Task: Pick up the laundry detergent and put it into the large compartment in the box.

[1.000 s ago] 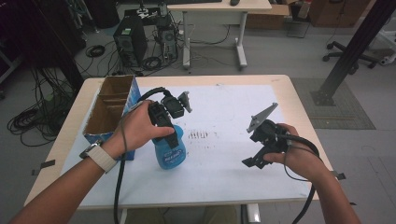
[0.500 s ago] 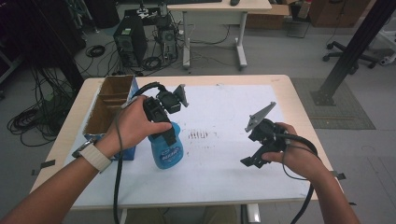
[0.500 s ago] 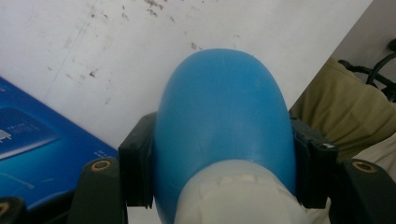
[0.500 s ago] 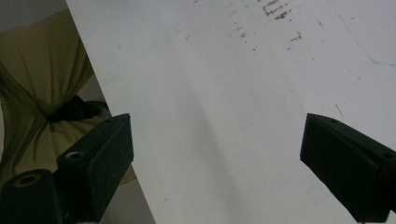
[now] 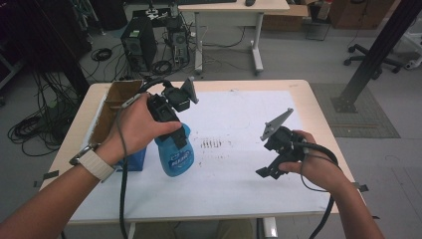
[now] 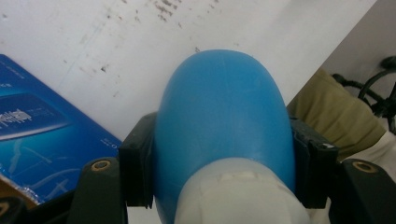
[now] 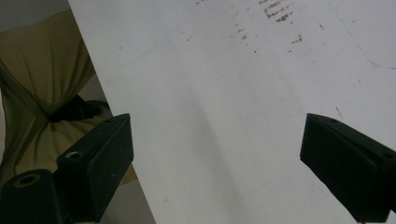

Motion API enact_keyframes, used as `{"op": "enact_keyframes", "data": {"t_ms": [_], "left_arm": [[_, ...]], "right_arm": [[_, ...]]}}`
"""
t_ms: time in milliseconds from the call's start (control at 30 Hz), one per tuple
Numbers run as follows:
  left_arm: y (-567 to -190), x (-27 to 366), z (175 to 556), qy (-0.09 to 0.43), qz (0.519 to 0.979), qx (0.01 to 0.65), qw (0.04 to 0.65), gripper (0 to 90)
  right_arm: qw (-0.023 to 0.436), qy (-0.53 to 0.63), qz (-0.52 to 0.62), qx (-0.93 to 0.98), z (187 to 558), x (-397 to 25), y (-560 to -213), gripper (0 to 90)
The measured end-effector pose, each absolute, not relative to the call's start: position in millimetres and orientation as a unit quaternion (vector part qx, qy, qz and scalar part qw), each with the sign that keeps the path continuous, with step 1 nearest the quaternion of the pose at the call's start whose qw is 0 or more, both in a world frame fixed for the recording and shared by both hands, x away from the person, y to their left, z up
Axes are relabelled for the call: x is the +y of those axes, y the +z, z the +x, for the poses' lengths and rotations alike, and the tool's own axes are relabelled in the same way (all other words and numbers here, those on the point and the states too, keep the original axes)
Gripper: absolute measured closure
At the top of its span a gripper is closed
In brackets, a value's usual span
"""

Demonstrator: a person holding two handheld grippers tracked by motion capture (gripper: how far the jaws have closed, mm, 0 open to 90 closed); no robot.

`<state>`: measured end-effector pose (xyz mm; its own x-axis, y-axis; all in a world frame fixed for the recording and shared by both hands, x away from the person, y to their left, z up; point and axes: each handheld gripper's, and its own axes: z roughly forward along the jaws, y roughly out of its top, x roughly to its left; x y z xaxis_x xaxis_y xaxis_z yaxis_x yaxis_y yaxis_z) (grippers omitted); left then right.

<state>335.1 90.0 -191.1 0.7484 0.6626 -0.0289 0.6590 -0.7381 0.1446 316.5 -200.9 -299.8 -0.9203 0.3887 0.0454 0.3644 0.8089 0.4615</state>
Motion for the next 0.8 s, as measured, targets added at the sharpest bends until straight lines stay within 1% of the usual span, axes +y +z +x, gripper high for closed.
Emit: {"op": "enact_keyframes", "data": {"t_ms": [300,800], "left_arm": [[-171.6,96.1,335.0,0.017,0.921,0.381,0.08,37.3],[-150.4,112.8,340.2,0.022,0.9,0.428,0.085,37.3]], "right_arm": [[0.025,0.238,0.196,0.951,317.0,-200.0,-299.6,9.6],[0.026,0.233,0.191,0.953,317.4,-196.0,-298.0,9.6]]}}
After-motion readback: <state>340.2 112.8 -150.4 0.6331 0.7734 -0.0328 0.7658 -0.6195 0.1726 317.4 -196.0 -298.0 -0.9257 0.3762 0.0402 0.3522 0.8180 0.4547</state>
